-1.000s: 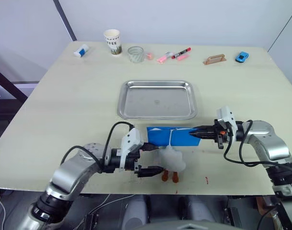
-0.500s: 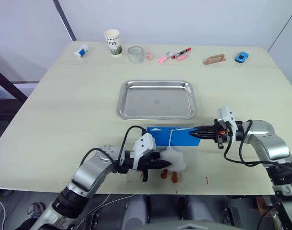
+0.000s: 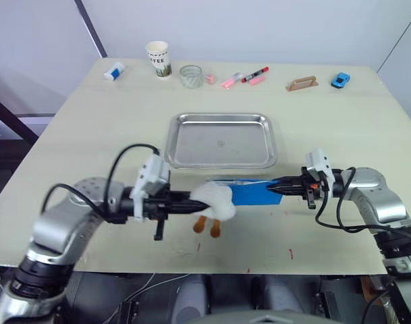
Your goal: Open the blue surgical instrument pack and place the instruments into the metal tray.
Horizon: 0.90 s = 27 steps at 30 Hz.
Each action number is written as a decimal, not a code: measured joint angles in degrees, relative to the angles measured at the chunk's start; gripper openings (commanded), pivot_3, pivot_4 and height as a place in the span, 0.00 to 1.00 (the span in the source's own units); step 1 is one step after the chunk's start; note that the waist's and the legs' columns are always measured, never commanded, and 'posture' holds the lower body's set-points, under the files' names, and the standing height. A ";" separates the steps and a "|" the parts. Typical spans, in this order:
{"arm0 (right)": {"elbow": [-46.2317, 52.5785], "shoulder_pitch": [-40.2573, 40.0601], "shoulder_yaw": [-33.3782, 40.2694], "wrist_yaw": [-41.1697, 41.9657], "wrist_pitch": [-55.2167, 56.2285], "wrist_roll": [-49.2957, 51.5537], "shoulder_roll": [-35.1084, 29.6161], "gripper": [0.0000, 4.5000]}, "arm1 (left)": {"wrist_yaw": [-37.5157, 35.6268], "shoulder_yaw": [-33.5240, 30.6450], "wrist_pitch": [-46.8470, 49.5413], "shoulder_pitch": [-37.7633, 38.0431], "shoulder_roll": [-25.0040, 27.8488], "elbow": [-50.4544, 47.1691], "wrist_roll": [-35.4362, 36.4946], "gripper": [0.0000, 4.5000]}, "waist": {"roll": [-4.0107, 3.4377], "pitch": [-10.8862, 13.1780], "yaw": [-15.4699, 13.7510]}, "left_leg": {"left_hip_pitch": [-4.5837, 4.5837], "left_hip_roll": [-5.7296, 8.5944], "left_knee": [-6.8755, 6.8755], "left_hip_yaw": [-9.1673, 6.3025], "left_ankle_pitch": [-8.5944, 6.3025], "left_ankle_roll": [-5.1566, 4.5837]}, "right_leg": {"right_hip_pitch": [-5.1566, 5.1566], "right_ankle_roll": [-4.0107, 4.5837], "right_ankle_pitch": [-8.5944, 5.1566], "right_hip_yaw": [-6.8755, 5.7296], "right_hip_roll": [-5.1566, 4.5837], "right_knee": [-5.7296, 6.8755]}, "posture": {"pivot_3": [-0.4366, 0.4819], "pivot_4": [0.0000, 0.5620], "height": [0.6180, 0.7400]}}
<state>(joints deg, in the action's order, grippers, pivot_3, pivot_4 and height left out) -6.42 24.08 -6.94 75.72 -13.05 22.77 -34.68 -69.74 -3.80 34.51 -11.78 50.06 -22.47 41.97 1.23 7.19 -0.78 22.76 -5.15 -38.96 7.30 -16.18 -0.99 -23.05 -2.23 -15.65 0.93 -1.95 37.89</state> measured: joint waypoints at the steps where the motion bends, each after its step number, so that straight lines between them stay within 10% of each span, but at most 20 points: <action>1: -0.01 -0.06 0.07 -0.01 0.00 0.06 -0.01 0.00 | 0.07 -0.32 0.52 -0.44 0.05 1.00 0.29 0.00 | 0.00 0.00 -0.04 | 0.00 0.00 0.00 -0.01 0.00 0.00 | 0.00 0.00 0.00 -0.02 0.01 0.01 | 0.48 0.27 1.00; 27: 4.56 -2.84 4.50 -0.44 -10.90 8.75 -2.32 0.00 | 0.16 -2.80 -0.86 4.02 2.79 9.77 -5.89 0.00 | -0.01 0.01 -0.09 | 0.02 -0.01 0.01 0.03 0.00 0.00 | -0.03 0.01 0.00 0.00 -0.01 0.01 | 0.48 0.27 1.00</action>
<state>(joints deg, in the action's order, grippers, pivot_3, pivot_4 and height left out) -1.86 21.24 -2.44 75.29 -23.95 31.52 -37.01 -69.57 -6.60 33.65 -7.77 52.85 -12.69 36.08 1.23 7.20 -0.87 22.78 -5.16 -38.96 7.32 -16.18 -0.99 -23.08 -2.23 -15.65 0.92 -1.95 37.90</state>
